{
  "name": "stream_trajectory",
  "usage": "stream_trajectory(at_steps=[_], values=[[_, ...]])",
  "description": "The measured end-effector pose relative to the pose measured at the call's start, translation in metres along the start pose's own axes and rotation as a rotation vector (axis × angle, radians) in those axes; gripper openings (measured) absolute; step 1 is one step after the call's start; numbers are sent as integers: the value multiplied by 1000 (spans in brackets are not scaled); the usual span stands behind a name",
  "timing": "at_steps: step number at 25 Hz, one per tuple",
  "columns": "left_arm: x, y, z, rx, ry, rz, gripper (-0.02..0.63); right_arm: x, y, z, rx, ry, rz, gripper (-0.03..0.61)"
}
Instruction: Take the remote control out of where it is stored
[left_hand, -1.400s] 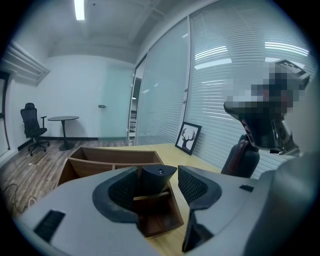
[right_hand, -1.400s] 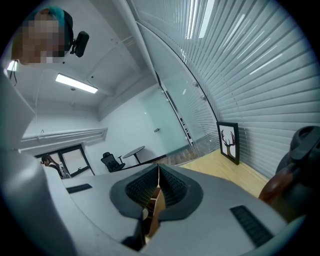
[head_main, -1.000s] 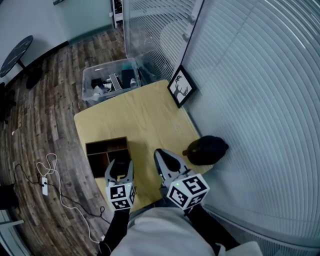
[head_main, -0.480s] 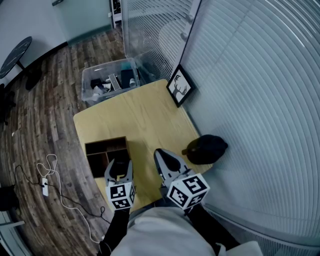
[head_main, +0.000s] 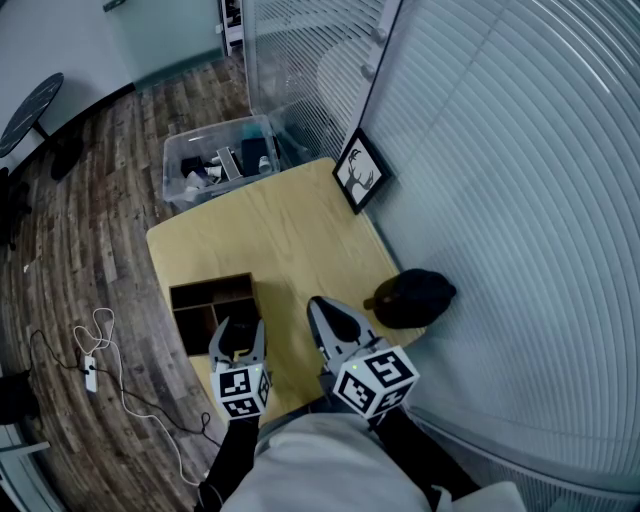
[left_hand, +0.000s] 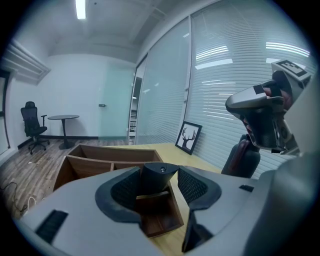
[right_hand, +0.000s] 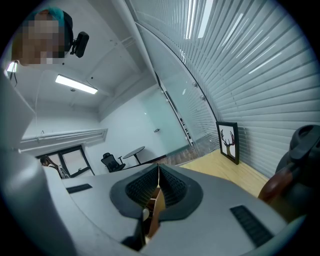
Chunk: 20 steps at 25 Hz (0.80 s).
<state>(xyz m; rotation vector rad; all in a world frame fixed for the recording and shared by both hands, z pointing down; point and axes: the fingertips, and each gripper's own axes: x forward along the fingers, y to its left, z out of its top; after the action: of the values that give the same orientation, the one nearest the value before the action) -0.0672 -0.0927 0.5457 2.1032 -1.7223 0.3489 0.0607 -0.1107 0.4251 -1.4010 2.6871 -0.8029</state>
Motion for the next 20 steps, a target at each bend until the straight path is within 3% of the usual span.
stream_trajectory(at_steps=[20], values=[[-2, 5, 5, 9, -6, 13, 222, 1, -2, 1, 1, 0, -8, 5]])
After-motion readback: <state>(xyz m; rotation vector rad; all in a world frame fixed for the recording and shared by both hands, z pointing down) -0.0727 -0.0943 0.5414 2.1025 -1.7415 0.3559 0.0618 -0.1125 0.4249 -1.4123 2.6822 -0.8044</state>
